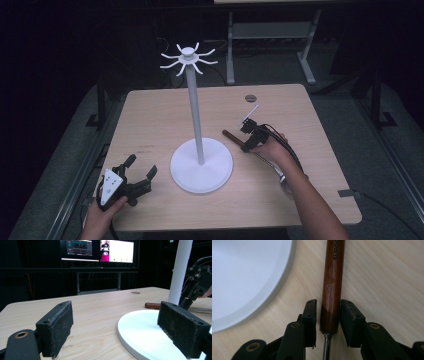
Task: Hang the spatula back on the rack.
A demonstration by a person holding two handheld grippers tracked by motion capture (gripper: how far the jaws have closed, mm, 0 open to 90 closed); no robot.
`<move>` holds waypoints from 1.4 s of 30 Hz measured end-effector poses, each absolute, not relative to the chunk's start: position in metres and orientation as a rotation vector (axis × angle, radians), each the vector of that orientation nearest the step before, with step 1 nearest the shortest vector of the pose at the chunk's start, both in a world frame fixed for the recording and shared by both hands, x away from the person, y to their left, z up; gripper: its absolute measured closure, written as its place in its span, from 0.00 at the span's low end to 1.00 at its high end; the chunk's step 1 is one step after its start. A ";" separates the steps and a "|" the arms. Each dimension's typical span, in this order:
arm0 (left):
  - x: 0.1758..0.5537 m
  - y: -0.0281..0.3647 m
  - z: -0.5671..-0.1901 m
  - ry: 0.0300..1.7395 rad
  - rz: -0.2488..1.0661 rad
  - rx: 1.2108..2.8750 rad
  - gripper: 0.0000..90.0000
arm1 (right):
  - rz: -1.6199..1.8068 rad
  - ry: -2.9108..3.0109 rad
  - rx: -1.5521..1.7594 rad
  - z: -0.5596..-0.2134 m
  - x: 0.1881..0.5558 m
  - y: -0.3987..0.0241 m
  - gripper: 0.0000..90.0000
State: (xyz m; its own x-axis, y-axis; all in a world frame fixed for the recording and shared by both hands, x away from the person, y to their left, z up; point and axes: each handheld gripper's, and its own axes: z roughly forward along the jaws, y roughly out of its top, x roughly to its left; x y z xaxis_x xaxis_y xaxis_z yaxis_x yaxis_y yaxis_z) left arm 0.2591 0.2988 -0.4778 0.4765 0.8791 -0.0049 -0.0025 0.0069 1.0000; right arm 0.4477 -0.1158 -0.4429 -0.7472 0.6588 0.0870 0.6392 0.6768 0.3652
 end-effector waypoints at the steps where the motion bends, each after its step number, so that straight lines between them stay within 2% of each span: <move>1: 0.259 0.299 -0.478 0.836 0.834 1.397 0.14 | 0.579 2.830 1.090 -0.444 0.448 -0.115 0.78; 14: 0.259 0.299 -0.478 0.836 0.835 1.400 0.14 | 0.650 2.795 1.096 -0.438 0.445 -0.120 0.81; 26: 0.259 0.299 -0.478 0.836 0.835 1.396 0.14 | 0.912 2.691 1.092 -0.402 0.432 -0.145 0.81; 42: 0.259 0.299 -0.478 0.837 0.838 1.400 0.14 | 1.212 2.481 1.017 -0.359 0.393 -0.185 0.81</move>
